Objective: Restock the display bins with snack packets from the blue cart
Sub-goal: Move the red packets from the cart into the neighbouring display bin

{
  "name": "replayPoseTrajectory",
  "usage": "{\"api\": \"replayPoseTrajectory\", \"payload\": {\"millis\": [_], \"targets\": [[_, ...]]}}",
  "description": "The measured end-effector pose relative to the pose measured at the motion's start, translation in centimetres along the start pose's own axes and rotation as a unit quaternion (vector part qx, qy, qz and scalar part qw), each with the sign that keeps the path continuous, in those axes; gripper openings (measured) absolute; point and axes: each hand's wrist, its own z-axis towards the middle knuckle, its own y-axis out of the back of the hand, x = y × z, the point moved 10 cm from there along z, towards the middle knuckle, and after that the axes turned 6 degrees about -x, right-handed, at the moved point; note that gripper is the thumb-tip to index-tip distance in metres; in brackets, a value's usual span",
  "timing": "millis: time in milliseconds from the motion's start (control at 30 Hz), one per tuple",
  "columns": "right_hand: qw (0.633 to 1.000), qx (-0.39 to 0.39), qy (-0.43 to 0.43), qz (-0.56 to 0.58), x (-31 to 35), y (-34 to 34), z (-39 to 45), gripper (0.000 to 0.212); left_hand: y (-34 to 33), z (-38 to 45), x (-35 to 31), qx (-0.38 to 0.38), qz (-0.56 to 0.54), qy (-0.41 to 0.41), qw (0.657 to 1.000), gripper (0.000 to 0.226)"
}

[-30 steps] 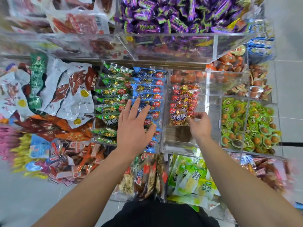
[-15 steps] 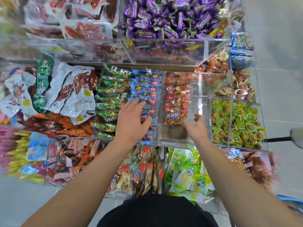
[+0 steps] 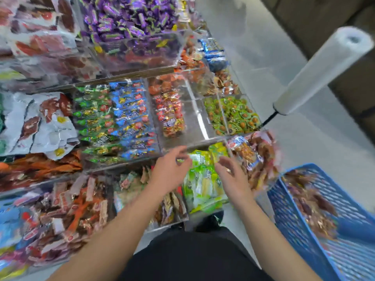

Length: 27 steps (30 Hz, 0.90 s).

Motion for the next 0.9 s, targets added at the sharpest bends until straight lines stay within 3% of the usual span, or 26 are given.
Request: {"api": "replayPoseTrajectory", "payload": {"millis": [167,267,433,567,900], "targets": [[0.992,-0.071,-0.092,0.046,-8.7,5.8,-6.1,0.035,-9.7,-3.8,1.3,0.158,0.042,0.021,0.986,0.040],[0.983,-0.113,-0.132,0.056,-13.8,9.3,-9.1,0.030,-14.8,-6.5,1.8,0.214,0.069,0.034,0.974,0.037],[0.962,-0.162,-0.206,0.073,-21.8,15.4,-14.4,0.040,-23.2,-12.6,1.0,0.301,0.089,0.052,0.948,0.010],[0.947,-0.184,-0.246,0.095,-27.4,20.3,-18.4,0.043,-29.0,-17.7,0.1,0.332,0.095,0.086,0.935,0.032],[0.904,-0.244,-0.296,0.188,-35.7,28.3,-22.9,0.041,-39.1,-24.6,-2.6,0.371,0.142,0.091,0.913,0.032]]}}
